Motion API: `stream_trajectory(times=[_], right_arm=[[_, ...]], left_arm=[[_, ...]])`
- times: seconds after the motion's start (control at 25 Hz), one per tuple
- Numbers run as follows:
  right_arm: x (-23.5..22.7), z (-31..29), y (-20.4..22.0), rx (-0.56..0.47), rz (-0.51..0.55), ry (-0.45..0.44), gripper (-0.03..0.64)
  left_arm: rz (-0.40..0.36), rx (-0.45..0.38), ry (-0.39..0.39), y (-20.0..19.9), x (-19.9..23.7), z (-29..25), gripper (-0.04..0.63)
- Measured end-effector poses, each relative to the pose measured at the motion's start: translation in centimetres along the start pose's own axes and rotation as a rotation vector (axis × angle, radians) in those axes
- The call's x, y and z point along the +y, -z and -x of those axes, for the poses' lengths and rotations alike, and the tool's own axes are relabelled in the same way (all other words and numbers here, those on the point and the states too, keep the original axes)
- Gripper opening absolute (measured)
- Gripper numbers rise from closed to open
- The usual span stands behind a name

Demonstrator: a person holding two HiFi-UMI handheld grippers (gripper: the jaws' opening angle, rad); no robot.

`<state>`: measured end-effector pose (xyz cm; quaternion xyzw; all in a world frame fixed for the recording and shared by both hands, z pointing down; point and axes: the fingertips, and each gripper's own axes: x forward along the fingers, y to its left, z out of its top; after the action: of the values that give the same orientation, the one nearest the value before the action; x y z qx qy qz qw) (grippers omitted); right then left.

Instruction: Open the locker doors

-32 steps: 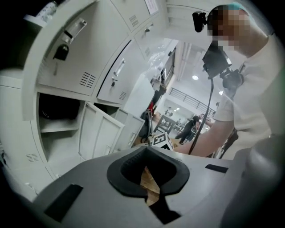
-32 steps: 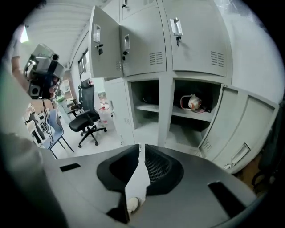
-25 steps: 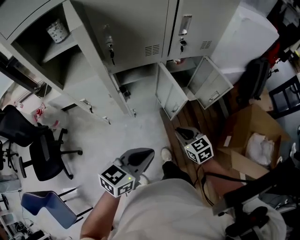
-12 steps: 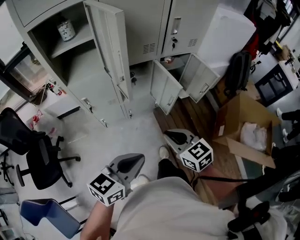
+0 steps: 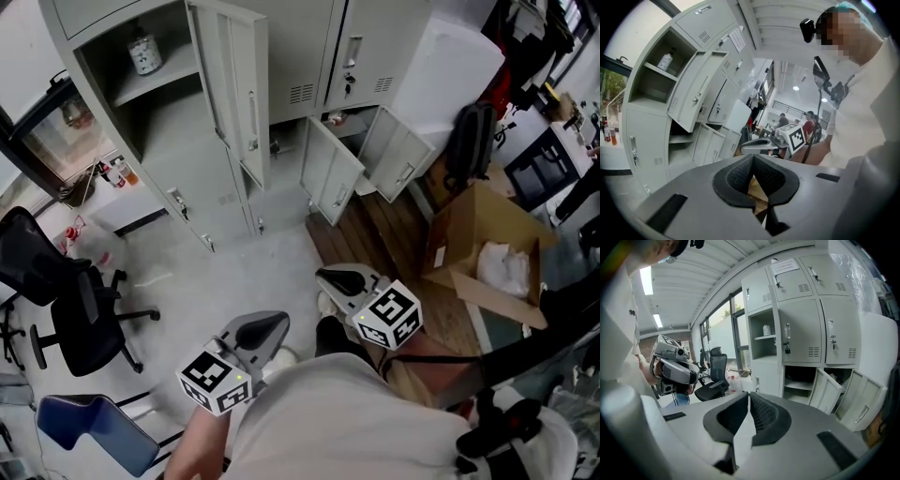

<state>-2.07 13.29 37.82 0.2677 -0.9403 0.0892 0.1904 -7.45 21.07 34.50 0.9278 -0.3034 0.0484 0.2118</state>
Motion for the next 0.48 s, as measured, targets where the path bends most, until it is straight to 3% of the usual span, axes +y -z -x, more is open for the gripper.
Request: stream_trajectory(times=[0.16, 0.48], right_arm=[[1.3, -0.2, 0.1, 0.011, 0.02, -0.027, 0.026], [3.7, -0.8, 0.4, 0.023, 0.056, -0.072, 0.021]], left_arm=[[-0.02, -0.004, -0.031, 0.7, 0.0, 0.8, 0.011], [0.018, -0.003, -0.084, 2.3, 0.1, 2.7, 0.011]])
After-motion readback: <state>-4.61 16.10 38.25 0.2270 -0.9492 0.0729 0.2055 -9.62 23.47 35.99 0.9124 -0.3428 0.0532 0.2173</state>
